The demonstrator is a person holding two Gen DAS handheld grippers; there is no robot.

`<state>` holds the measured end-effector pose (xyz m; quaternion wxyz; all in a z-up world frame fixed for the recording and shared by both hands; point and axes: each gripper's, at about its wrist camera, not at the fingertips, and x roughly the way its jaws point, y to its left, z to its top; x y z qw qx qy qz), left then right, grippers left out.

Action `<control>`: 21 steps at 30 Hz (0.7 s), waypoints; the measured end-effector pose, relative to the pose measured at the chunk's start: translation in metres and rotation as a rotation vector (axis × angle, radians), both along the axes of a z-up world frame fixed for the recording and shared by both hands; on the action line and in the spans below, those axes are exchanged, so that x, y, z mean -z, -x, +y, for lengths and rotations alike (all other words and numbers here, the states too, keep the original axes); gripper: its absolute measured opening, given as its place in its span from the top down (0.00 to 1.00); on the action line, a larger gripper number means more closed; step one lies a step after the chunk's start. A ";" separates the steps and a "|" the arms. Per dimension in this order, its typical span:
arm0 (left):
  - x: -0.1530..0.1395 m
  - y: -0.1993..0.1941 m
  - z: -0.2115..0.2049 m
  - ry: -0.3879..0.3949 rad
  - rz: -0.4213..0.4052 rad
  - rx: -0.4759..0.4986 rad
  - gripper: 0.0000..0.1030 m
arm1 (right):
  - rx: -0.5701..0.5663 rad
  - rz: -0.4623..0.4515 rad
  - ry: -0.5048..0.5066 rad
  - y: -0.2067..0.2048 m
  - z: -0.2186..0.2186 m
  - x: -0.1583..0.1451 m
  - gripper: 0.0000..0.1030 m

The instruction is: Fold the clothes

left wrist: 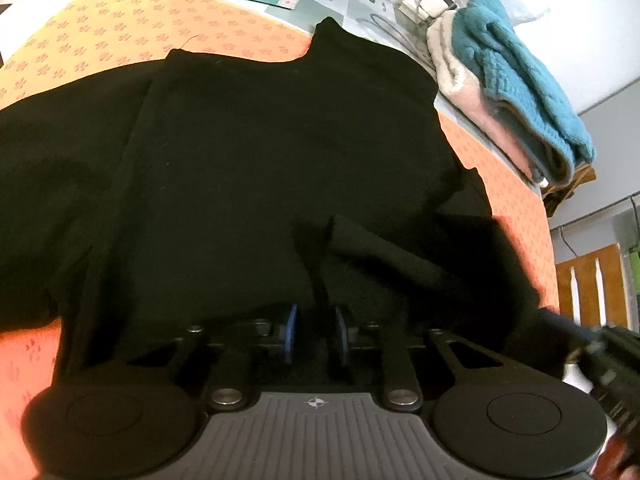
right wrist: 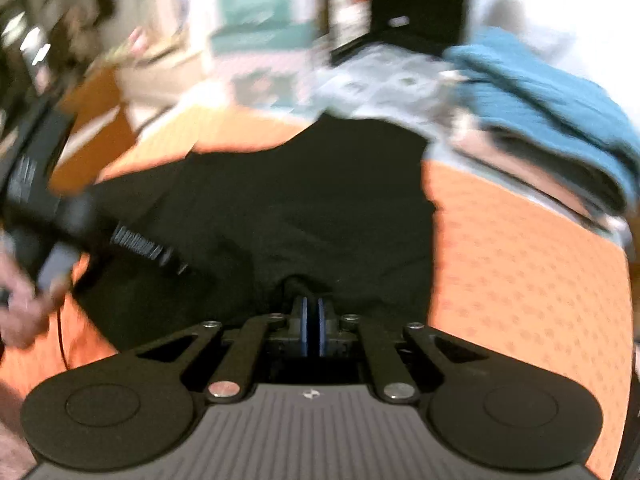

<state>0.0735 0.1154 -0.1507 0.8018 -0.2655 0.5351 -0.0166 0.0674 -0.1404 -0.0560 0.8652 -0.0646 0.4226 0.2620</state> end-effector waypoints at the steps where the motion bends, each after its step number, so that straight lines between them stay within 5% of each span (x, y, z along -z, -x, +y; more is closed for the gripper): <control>1: 0.000 0.000 0.000 -0.001 0.001 -0.001 0.77 | 0.050 -0.003 -0.030 -0.003 -0.014 -0.003 0.95; 10: -0.001 -0.002 -0.002 -0.013 0.006 0.000 0.77 | 0.475 0.110 -0.192 -0.024 -0.138 0.029 0.95; 16: -0.004 0.000 -0.001 0.004 0.010 -0.009 0.71 | 0.622 0.175 -0.060 -0.030 -0.179 0.076 0.93; 21: -0.009 0.004 -0.006 0.003 -0.021 0.023 0.69 | 0.666 0.158 -0.040 -0.025 -0.193 0.080 0.93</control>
